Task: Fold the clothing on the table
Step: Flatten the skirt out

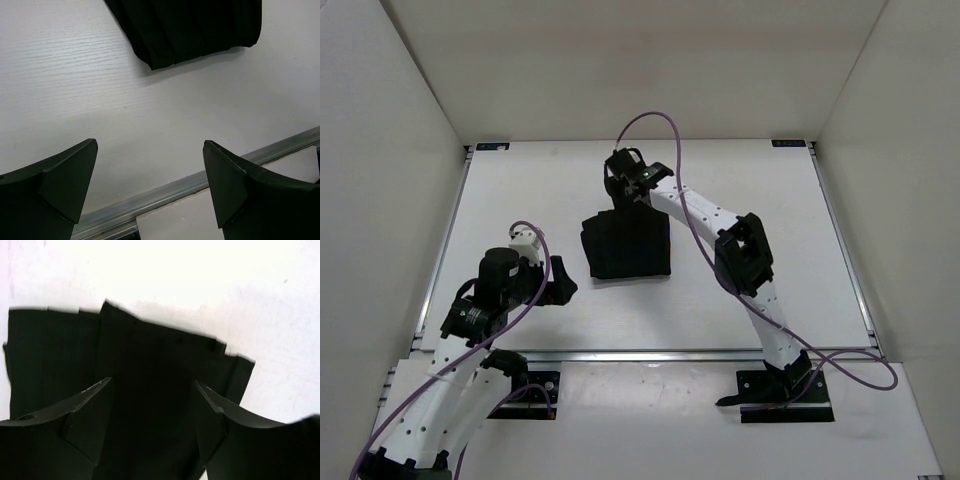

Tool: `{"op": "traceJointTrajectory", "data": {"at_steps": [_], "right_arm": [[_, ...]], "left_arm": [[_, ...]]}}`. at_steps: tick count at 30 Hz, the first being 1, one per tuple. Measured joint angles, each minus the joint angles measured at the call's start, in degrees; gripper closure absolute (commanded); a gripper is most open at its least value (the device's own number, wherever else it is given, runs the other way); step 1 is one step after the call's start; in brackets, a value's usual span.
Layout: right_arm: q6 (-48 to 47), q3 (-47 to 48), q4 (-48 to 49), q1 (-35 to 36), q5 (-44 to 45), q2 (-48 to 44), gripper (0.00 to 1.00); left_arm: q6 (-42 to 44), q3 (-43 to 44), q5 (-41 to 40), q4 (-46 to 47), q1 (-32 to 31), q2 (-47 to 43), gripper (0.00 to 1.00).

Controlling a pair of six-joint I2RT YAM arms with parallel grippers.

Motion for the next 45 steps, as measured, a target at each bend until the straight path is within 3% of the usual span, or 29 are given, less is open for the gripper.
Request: {"op": "traceJointTrajectory", "data": {"at_steps": [3,8,9,12,18,23,27,32,35,39,45], "right_arm": [[-0.02,9.07,-4.13,0.20,3.28,5.88,0.51],[-0.17,13.66,-9.64,-0.61,4.17,9.55,0.52],[-0.17,13.79,-10.60,-0.87,4.22,9.68,0.57],[-0.20,14.95,-13.62,-1.46,4.42,9.75,1.00],[-0.28,23.63,-17.59,-2.29,3.98,10.01,1.00],[-2.32,26.01,-16.55,-1.16,4.26,3.30,1.00],[-6.75,22.93,-9.09,3.10,7.78,-10.08,1.00],[-13.60,5.07,10.29,12.74,8.96,-37.16,1.00],[-13.68,3.85,15.72,11.63,7.65,-44.04,1.00],[-11.69,7.58,17.42,4.44,4.63,-44.02,1.00],[-6.40,12.90,12.52,-1.92,-7.61,-27.96,1.00]], "left_arm": [[-0.02,0.00,0.00,-0.02,-0.13,-0.02,0.03],[-0.02,-0.02,0.00,0.00,-0.15,-0.13,0.03],[-0.02,-0.02,0.00,0.02,-0.17,-0.17,0.03],[0.00,-0.04,0.00,0.15,-0.17,-0.28,0.03],[0.00,-0.07,0.00,0.35,-0.17,-0.33,0.03],[0.00,-0.07,0.00,0.37,-0.17,-0.33,0.04],[-0.02,-0.07,0.00,0.37,-0.20,-0.33,0.05],[0.02,-0.07,0.02,0.35,-0.17,-0.48,0.07],[0.02,-0.07,0.02,0.35,-0.17,-0.72,0.09],[0.02,-0.07,0.02,0.37,-0.17,-0.70,0.07],[0.07,-0.07,0.04,0.33,-0.17,-0.22,0.01]]}}
